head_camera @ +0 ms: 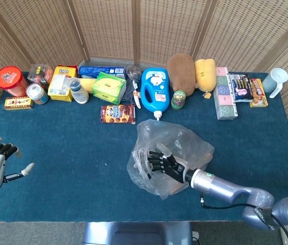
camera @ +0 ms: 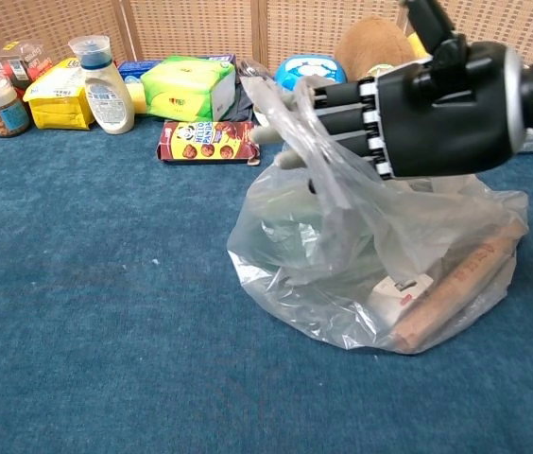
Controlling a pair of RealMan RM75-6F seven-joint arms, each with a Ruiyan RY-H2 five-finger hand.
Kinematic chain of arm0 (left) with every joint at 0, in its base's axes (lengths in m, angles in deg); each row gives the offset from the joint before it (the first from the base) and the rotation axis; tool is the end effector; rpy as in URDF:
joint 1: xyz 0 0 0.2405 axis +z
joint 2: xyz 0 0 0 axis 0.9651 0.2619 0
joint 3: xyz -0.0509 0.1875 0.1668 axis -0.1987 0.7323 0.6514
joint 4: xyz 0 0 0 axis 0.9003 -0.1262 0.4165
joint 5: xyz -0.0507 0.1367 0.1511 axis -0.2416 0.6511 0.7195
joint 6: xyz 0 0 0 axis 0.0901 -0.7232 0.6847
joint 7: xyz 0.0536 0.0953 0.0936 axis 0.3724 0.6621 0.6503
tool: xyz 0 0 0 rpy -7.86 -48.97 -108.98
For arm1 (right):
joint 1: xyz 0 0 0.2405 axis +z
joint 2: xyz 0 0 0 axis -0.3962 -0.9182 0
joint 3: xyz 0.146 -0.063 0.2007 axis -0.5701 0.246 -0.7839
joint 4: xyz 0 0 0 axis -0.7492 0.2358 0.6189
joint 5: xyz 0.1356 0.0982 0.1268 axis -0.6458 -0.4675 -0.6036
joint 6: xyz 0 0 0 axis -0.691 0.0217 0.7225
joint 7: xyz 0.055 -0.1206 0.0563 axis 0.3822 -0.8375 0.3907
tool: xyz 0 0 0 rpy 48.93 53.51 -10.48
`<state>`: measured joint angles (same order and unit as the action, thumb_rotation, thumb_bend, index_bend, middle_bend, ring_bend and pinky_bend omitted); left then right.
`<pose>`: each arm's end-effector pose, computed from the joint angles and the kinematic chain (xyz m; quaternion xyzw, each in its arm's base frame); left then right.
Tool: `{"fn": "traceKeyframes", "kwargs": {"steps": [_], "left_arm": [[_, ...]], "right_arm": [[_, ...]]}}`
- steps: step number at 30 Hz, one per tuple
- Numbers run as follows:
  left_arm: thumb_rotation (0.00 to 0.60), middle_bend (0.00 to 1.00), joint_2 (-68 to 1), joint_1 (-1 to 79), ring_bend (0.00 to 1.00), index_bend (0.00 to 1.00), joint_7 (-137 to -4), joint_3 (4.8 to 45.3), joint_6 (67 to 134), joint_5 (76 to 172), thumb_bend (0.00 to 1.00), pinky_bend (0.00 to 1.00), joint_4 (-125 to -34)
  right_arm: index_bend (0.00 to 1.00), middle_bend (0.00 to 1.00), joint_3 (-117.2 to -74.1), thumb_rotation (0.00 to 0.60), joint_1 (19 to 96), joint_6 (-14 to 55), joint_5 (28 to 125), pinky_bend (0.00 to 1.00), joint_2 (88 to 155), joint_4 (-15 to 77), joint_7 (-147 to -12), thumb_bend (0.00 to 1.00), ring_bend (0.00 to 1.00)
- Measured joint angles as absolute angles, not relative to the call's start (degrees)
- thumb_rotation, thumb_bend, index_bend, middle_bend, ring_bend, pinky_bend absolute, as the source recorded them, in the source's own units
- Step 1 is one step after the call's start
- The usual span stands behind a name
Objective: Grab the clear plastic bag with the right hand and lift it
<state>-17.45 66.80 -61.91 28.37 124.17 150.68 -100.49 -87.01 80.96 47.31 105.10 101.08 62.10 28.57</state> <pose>-0.2804 0.2027 0.1526 -0.6098 -0.3126 -0.4127 0.6001 -0.0744 -0.2973 0.0425 -0.3507 0.8712 -0.3166 0.1335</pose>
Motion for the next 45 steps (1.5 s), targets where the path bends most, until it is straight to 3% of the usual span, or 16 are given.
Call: {"fn": "traceKeyframes", "kwargs": {"steps": [7,21,31,34,36,38,45], "left_arm": [[0.001,0.50,-17.4,66.8,0.43,0.54,-62.0,28.4,124.4,150.8,0.16,0.21,-100.4],[0.001,0.50,-16.4,65.4,0.43,0.54,-59.9,27.7,123.6,151.9,0.16,0.21,-102.3],[0.001,0.50,-16.8,65.1,0.43,0.54,-60.1,27.9,123.0,151.7,0.16,0.21,-102.2],[0.001,0.50,-17.0,65.1,0.43,0.54,-60.2,28.0,123.0,151.7,0.16,0.21,-102.1],[0.001,0.50,-17.1,65.1,0.43,0.54,-60.3,28.1,123.0,151.8,0.16,0.21,-102.0],[0.001,0.50,-17.3,65.2,0.43,0.54,-60.4,28.3,123.1,151.7,0.16,0.21,-101.8],[0.001,0.50,-17.7,65.5,0.43,0.54,-61.1,28.6,123.2,151.5,0.16,0.21,-101.1]], "right_arm": [[0.23,0.32,-88.8,0.000,81.6,49.0,101.1,0.48,102.4,61.6,30.7,0.18,0.41],[0.35,0.50,-92.8,0.000,82.0,56.5,96.3,0.69,99.8,64.4,35.4,0.22,0.67],[0.39,0.57,-97.0,0.000,81.4,59.8,96.4,0.78,96.6,66.9,39.7,0.26,0.77],[0.41,0.61,-98.2,0.027,81.5,60.7,96.5,0.81,96.0,67.3,41.1,0.28,0.80],[0.44,0.63,-99.1,0.089,81.5,61.6,96.2,0.83,95.7,67.4,41.7,0.31,0.83],[0.44,0.63,-99.8,0.111,81.6,62.0,95.6,0.84,95.4,67.4,42.0,0.33,0.84],[0.44,0.63,-102.3,0.110,79.8,62.5,94.0,0.83,94.5,67.3,40.8,0.51,0.83]]}}
